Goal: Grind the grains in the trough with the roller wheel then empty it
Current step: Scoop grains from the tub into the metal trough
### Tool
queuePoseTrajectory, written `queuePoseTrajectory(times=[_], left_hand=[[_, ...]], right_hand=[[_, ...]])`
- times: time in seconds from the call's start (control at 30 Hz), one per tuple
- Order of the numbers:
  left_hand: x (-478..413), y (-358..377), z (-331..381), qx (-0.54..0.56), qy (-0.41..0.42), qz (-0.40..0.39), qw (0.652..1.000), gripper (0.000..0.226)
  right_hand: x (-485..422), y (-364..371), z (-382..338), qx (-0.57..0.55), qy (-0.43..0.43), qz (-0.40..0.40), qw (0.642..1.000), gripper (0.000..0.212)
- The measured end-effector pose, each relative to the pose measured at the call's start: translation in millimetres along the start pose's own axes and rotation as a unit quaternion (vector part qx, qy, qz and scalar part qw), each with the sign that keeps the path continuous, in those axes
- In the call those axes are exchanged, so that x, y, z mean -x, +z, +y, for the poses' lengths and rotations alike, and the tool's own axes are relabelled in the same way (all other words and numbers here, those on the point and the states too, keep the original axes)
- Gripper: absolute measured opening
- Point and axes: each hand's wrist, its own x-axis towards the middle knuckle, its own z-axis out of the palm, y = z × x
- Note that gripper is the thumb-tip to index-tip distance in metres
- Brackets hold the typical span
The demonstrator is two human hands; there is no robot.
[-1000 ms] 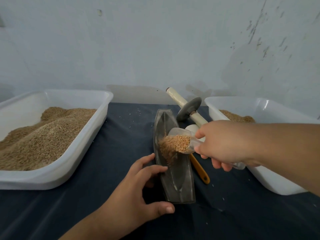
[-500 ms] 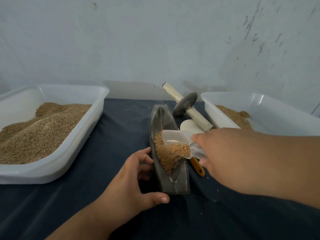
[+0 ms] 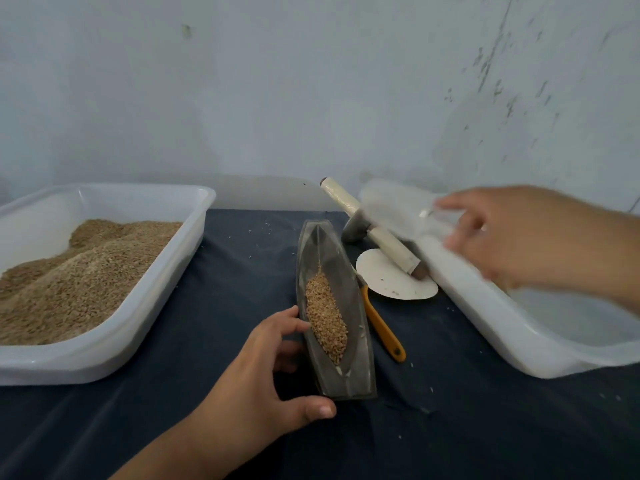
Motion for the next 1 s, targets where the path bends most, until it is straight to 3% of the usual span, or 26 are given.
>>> queuePoseTrajectory(times=[0.13, 0.23, 0.33, 0.53, 0.63, 0.77, 0.83, 0.9, 1.0], left_hand=[[-0.1, -1.3, -1.0, -0.025, 0.003, -0.003, 1.000, 0.082], [-1.4, -0.8, -1.2, -0.020, 0.012, 0.000, 1.000, 0.080], [-3.1, 0.1, -3.3, -0.021, 0.013, 0.006, 1.000, 0.082], [-5.2, 1.4, -3.9, 0.010, 0.013, 0.016, 1.000, 0.082], [-6.5, 1.2, -3.4, 0.028, 0.004, 0.005, 1.000, 0.081], [-6.6, 0.6, -2.6, 0.038, -0.002, 0.002, 0.999, 0.082], [-5.5, 0.7, 0.7, 0.043, -0.003, 0.003, 0.999, 0.081], [-4.9, 0.8, 2.9, 0.039, -0.001, 0.004, 0.999, 0.081], [-4.8, 0.3, 5.3, 0.031, -0.001, 0.007, 1.000, 0.083]], right_hand=[[-46.1, -22.0, 65.5, -0.008, 0.101, 0.085, 0.991, 0.046], [-66.6, -7.2, 119.3, 0.025, 0.171, -0.006, 0.985, 0.036], [-79.0, 18.6, 150.4, 0.063, 0.190, -0.074, 0.977, 0.042], [-80.8, 51.0, 175.2, 0.085, 0.219, -0.073, 0.969, 0.078], [-81.2, 63.1, 181.8, 0.112, 0.202, -0.100, 0.968, 0.079], [-77.7, 80.4, 177.6, 0.077, 0.221, -0.107, 0.966, 0.065], [-78.0, 87.7, 179.3, 0.117, 0.179, -0.132, 0.968, 0.061], [-80.9, 85.5, 177.9, 0.178, 0.114, -0.122, 0.970, 0.070], [-81.5, 64.5, 166.7, 0.293, 0.055, -0.163, 0.940, 0.059]])
